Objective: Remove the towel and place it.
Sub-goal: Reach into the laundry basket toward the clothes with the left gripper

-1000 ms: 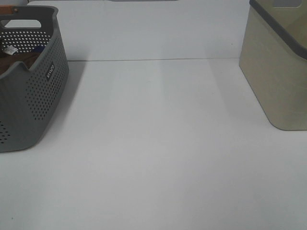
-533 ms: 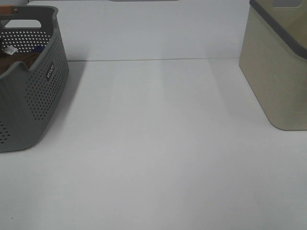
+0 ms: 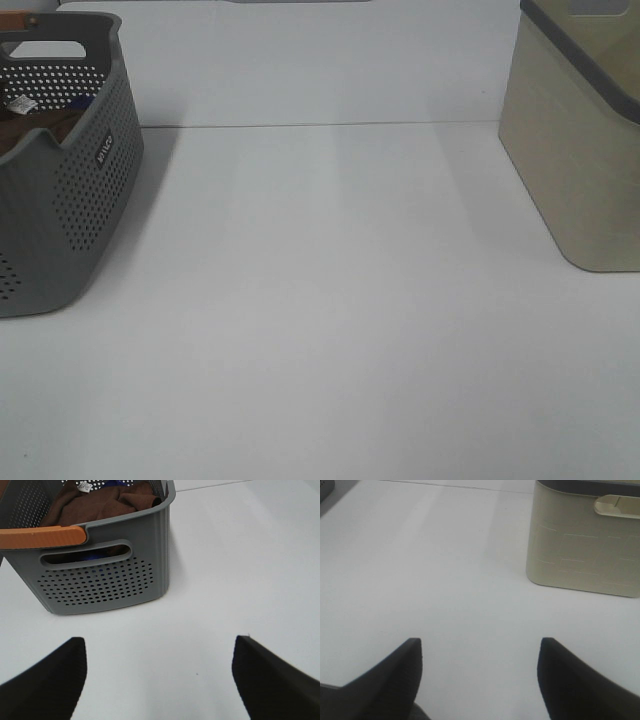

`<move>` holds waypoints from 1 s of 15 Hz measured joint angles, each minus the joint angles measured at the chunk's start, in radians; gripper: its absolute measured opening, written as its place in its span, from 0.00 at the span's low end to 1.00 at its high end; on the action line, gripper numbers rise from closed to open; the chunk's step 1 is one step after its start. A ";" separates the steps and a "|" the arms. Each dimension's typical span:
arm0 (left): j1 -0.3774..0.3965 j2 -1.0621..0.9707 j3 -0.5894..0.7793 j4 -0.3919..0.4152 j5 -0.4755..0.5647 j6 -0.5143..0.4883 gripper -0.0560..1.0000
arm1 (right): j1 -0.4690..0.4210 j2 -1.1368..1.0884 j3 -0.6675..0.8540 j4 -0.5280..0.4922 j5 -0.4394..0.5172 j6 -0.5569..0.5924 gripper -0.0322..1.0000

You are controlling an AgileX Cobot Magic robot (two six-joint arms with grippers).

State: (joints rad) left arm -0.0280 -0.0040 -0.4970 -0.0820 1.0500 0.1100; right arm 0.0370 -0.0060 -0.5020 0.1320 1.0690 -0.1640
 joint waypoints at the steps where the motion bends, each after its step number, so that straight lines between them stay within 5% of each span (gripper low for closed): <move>1: 0.000 0.000 0.000 0.000 0.000 0.000 0.77 | 0.000 0.000 0.000 0.000 0.000 0.000 0.65; 15: 0.000 0.000 0.000 0.000 0.000 0.000 0.77 | 0.000 0.000 0.000 0.000 0.000 0.000 0.65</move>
State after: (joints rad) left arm -0.0280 -0.0040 -0.4970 -0.0820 1.0500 0.1100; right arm 0.0370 -0.0060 -0.5020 0.1320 1.0690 -0.1640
